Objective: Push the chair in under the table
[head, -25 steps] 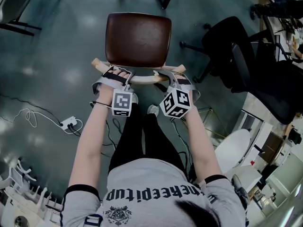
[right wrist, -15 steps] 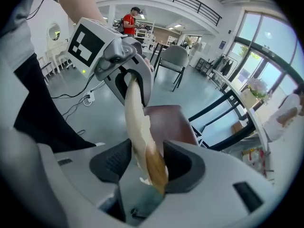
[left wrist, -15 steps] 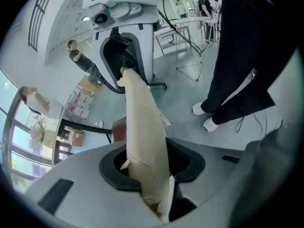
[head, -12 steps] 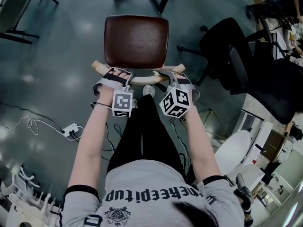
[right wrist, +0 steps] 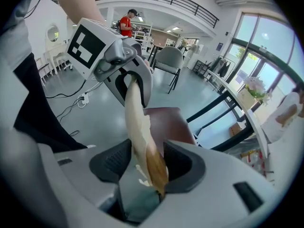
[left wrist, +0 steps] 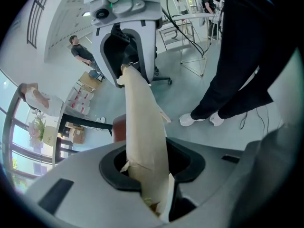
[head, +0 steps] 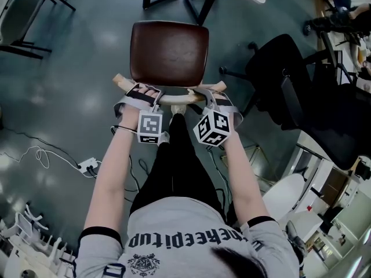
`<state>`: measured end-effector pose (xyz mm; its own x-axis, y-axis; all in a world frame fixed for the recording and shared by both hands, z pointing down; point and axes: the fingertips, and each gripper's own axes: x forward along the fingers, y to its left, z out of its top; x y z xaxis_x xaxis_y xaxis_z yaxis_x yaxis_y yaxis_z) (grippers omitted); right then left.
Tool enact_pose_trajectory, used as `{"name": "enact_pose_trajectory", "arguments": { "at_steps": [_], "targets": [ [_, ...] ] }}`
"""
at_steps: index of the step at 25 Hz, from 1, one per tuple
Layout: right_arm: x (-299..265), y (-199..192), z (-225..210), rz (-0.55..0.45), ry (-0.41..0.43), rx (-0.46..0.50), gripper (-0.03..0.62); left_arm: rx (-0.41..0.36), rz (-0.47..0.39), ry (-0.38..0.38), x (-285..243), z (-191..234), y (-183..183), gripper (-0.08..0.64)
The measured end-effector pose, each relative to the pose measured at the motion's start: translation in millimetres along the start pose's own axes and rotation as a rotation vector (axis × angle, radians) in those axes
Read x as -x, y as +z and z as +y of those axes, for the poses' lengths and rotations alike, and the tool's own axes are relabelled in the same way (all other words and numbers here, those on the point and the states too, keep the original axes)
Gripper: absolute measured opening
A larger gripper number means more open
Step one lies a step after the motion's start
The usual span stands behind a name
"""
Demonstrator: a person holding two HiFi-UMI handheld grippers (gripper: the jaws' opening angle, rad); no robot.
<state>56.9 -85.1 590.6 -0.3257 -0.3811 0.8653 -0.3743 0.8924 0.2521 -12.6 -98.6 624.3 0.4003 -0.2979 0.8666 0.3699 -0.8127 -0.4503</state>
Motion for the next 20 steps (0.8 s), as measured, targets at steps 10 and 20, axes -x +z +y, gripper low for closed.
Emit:
{"name": "enact_pose_trajectory", "arguments": {
  "at_steps": [10,20],
  "targets": [
    [-14.9,6.6,-52.5,-0.020,0.013,0.005,0.215,0.003,0.010,-0.008,-16.9,49.2,-19.2,0.144],
    [-27.5,5.6,-93.5,-0.033,0.010,0.009,0.215,0.007,0.024,-0.011,-35.3,86.4,-30.1,0.144]
  ]
}}
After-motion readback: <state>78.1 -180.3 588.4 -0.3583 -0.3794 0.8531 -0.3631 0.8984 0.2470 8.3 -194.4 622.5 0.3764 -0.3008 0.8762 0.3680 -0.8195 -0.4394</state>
